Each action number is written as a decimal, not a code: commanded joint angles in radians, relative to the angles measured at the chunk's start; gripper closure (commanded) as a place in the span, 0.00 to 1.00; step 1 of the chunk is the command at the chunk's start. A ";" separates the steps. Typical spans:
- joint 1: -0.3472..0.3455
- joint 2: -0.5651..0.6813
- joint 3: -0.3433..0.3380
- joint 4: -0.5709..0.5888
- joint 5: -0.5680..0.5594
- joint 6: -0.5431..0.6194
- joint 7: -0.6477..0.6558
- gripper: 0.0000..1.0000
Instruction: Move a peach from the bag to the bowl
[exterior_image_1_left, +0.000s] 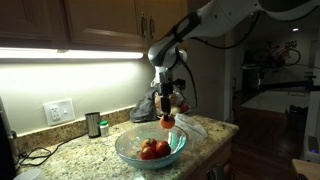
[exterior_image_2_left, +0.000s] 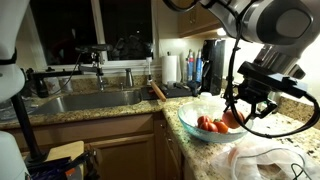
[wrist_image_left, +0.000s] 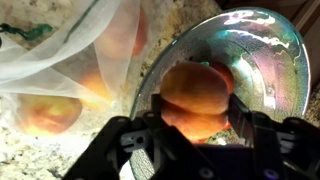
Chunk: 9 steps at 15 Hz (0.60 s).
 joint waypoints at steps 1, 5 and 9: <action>-0.007 0.017 0.002 0.015 0.004 -0.002 -0.013 0.59; -0.009 0.034 0.004 0.019 0.002 -0.005 -0.014 0.59; -0.011 0.046 0.004 0.021 0.001 -0.006 -0.013 0.59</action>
